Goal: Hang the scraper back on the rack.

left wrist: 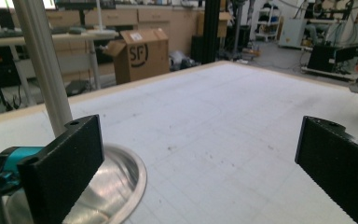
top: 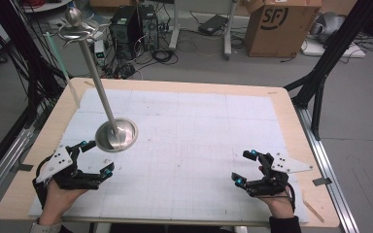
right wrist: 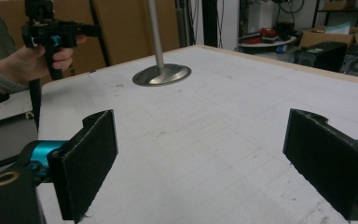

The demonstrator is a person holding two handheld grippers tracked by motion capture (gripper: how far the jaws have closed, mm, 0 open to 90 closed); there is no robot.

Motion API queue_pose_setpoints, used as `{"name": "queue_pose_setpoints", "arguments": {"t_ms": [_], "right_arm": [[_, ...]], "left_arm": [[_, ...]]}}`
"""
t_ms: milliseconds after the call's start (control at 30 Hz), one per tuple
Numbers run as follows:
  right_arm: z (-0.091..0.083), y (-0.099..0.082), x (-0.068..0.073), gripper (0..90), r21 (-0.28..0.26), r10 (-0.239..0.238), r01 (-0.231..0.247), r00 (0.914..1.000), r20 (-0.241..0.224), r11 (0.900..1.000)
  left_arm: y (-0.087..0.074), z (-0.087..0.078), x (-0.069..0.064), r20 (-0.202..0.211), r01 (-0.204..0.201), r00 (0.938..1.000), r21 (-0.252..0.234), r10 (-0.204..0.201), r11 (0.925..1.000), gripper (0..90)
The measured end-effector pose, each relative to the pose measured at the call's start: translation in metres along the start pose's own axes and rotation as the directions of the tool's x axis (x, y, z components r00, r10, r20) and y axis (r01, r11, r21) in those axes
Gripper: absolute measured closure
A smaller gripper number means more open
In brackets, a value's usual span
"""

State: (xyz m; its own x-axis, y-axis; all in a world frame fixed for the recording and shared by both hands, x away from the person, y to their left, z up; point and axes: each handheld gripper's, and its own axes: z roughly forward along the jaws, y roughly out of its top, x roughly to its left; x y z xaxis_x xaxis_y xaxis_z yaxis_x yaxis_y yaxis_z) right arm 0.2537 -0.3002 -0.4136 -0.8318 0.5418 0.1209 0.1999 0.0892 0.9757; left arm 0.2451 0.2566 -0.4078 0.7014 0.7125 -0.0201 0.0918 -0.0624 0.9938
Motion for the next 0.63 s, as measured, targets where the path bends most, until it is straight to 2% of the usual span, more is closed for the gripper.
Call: {"name": "queue_pose_setpoints", "arguments": {"t_ms": [167, 333, 400, 467, 633], "right_arm": [[0.000, -0.001, -0.001, 8.7, 0.004, -0.004, 0.004, 1.0000, 0.004, 1.0000], [0.000, -0.001, -0.002, 8.7, 0.006, -0.004, 0.004, 1.0000, 0.008, 1.0000], [0.001, -0.001, -0.002, 8.7, 0.001, -0.013, 0.013, 0.9999, 0.008, 0.9999], [0.001, -0.002, -0.001, 8.7, 0.005, -0.009, 0.009, 0.9999, 0.005, 0.9999], [0.002, -0.003, -0.002, 8.7, 0.008, -0.004, 0.004, 0.9999, 0.010, 1.0000]], "left_arm": [[-0.007, -0.008, 0.000, -0.007, 0.002, 1.0000, -0.006, -0.002, 1.0000, 1.7], [-0.020, -0.015, 0.003, -0.020, 0.032, 0.9993, 0.012, -0.032, 0.9994, 1.7], [-0.022, -0.016, 0.004, -0.031, 0.034, 0.9990, 0.026, -0.033, 0.9991, 1.7], [-0.022, -0.016, 0.004, -0.041, 0.031, 0.9987, 0.017, -0.030, 0.9994, 1.7], [-0.021, -0.013, 0.003, -0.027, 0.030, 0.9992, 0.021, -0.030, 0.9993, 1.7]]}}
